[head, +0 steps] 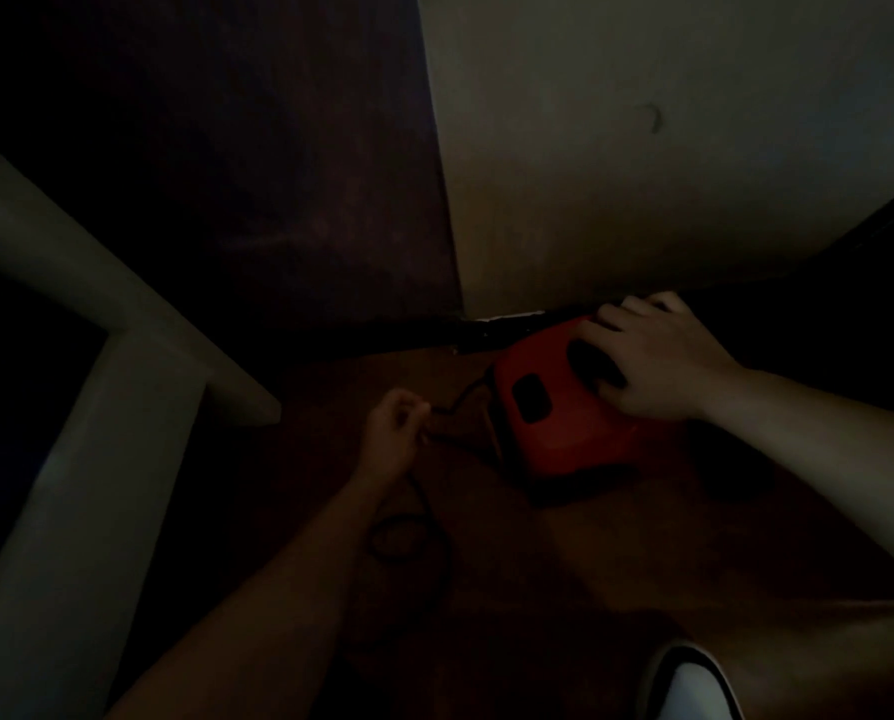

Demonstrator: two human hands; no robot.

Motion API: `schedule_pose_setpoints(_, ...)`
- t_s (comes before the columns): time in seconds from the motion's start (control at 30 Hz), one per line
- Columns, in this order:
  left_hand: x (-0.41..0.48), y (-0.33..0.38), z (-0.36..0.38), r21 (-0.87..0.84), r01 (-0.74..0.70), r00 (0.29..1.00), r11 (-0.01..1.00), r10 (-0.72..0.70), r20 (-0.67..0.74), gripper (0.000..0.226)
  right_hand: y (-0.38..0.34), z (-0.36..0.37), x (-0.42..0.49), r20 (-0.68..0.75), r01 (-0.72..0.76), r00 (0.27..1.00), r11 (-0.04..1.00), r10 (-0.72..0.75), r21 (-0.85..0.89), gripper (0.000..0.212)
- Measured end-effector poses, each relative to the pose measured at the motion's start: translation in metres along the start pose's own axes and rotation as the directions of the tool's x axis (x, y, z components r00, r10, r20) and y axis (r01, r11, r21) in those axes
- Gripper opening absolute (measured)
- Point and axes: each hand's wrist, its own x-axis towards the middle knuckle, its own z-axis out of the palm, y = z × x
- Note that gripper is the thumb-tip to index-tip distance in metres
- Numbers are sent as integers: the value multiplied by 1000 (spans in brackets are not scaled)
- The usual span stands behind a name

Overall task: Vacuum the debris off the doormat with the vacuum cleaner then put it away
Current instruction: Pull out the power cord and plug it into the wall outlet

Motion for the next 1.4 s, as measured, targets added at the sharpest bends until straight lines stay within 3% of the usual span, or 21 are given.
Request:
schedule_pose_setpoints(0.1, -5, 19, -4, -4, -130, 986, 992, 130, 107, 19, 0, -1, 0, 8, -3, 1000, 1000, 3, 1, 60)
schedule_pose_setpoints(0.23, -11, 24, 17, 140, -165, 938, 976, 111, 329, 21, -1, -2, 1, 7, -7, 1000, 1000, 7, -7, 59)
schedule_pose_setpoints(0.33, -11, 26, 34, 351, -194, 931, 916, 60, 360, 17, 0, 0, 0, -2, 2, 1000, 1000, -2, -8, 58)
schedule_pose_setpoints(0.47, -12, 28, 54, 475, -230, 936, 849, 59, 348, 27, 1, 1, 0, 10, 7, 1000, 1000, -7, -6, 60)
schedule_pose_setpoints(0.6, -8, 35, 62, 197, -52, 928, 979, -25, 371, 46, 1, 1, -1, -8, 11, 1000, 1000, -11, 6, 60)
schedule_pose_setpoints(0.67, -6, 37, 63, 91, 11, 926, 996, -44, 376, 53, 1, 1, -1, -17, 16, 1000, 1000, -16, 10, 59)
schedule_pose_setpoints(0.8, -2, 32, 65, 5, 75, 938, 997, -72, 338, 46, 2, 2, -1, -30, 19, 999, 1000, -19, -1, 60)
schedule_pose_setpoints(0.97, 2, 28, 59, 48, -69, 938, 996, 48, 344, 34, 1, 1, -2, -52, 26, 998, 1000, -26, -2, 60)
schedule_pose_setpoints(1.07, 6, 24, 57, 260, -163, 944, 952, 74, 321, 25, 3, 3, -2, -67, 37, 997, 999, -37, -2, 60)
schedule_pose_setpoints(1.13, 7, 18, 54, 475, -247, 953, 845, 123, 278, 21, 3, 4, -2, -74, 40, 996, 999, -40, -3, 61)
schedule_pose_setpoints(1.17, 6, 18, 52, 535, -333, 938, 776, 214, 273, 20, 3, 3, -2, -77, 41, 996, 999, -41, 0, 61)
schedule_pose_setpoints(1.27, 2, 27, 43, 537, -575, 818, 617, 419, 395, 15, 3, 3, -2, -59, 35, 998, 999, -35, 4, 61)
schedule_pose_setpoints(1.33, -2, 31, 39, 501, -606, 784, 618, 360, 505, 11, 3, 3, -1, -56, 33, 998, 999, -32, 7, 60)
schedule_pose_setpoints(1.4, -7, 31, 39, 455, -506, 799, 732, 200, 567, 18, 3, 4, -1, -54, 30, 998, 1000, -30, -3, 60)
